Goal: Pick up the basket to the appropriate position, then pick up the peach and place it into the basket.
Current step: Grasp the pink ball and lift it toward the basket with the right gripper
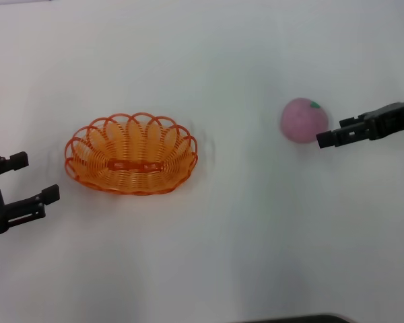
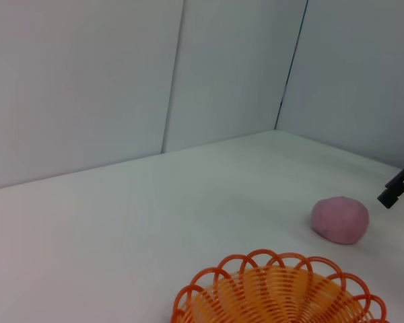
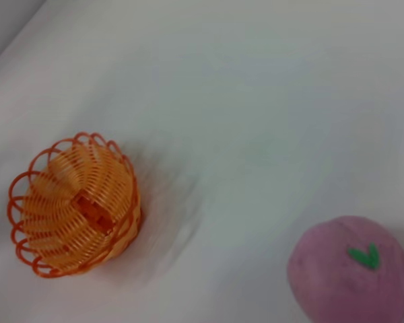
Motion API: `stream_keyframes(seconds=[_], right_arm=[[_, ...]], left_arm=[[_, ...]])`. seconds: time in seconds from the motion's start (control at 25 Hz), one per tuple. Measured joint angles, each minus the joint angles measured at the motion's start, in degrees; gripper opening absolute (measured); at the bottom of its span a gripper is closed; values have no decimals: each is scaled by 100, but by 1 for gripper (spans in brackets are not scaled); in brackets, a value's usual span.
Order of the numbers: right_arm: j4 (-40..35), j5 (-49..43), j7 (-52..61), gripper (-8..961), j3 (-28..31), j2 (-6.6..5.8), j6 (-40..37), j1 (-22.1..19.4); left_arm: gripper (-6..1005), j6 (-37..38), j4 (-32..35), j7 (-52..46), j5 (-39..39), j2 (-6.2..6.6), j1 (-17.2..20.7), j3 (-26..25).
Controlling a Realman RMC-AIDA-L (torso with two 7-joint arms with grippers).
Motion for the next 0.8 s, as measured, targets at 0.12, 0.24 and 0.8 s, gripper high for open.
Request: stream_keyframes(seconds=[0.12, 0.24, 0.8], right_arm=[[-153, -85, 224, 946, -46, 10, -23, 87], [-287, -269, 442, 945, -115, 5, -22, 186], [-316, -981, 1112, 946, -838, 115, 733, 674]], left_arm=[[888, 1, -29, -14, -3, -3, 2, 1], [887, 22, -42, -17, 6, 3, 9, -2], [887, -21, -81, -103, 136, -6, 27, 26]])
